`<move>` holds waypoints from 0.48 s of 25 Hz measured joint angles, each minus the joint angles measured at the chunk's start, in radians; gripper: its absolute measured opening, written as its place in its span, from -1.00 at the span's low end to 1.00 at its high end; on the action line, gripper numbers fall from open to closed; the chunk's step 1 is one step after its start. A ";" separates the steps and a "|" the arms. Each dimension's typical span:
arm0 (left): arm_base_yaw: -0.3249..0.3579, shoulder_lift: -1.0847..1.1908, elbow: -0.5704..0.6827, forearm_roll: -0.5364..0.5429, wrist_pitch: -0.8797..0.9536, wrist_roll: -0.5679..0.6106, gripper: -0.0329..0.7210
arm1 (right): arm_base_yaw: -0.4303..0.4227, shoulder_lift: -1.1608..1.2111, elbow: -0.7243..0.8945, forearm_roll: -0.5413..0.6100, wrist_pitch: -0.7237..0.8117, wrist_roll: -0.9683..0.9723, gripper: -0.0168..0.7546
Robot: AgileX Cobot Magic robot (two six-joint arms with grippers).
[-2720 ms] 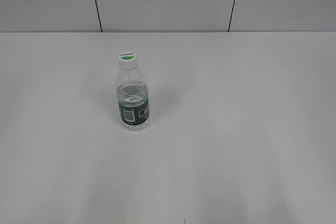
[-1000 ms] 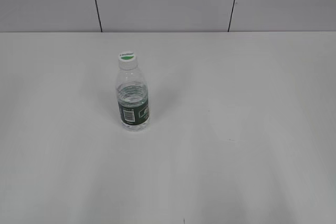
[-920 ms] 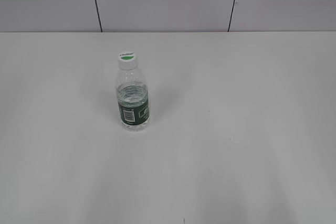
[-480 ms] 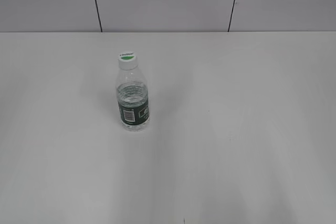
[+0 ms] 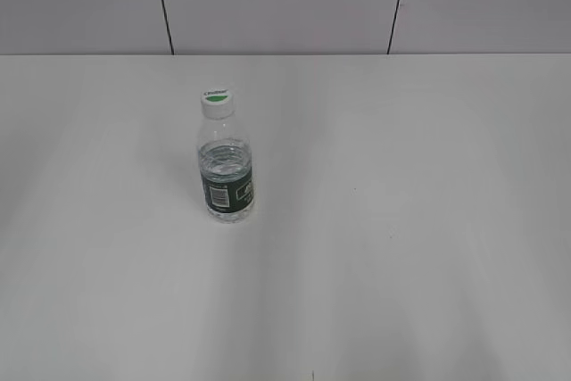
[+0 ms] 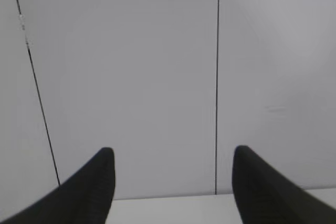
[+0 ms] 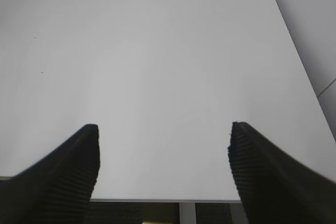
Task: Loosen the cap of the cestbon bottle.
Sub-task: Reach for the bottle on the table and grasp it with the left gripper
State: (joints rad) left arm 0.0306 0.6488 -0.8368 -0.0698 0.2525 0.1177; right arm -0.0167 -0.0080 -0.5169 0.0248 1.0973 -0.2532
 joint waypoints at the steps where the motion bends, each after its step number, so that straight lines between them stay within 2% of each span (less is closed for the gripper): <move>1: 0.000 0.042 0.000 0.009 -0.041 0.000 0.25 | 0.000 0.000 0.000 0.000 0.000 0.000 0.56; 6: 0.000 0.250 0.000 0.040 -0.165 0.000 0.25 | 0.000 0.000 0.000 0.000 0.000 0.000 0.56; 12: 0.000 0.373 0.000 0.038 -0.348 0.001 0.25 | 0.000 0.000 0.000 -0.001 0.000 0.000 0.56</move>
State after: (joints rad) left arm 0.0306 1.0220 -0.8368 -0.0320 -0.0952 0.1187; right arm -0.0167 -0.0080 -0.5169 0.0238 1.0973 -0.2532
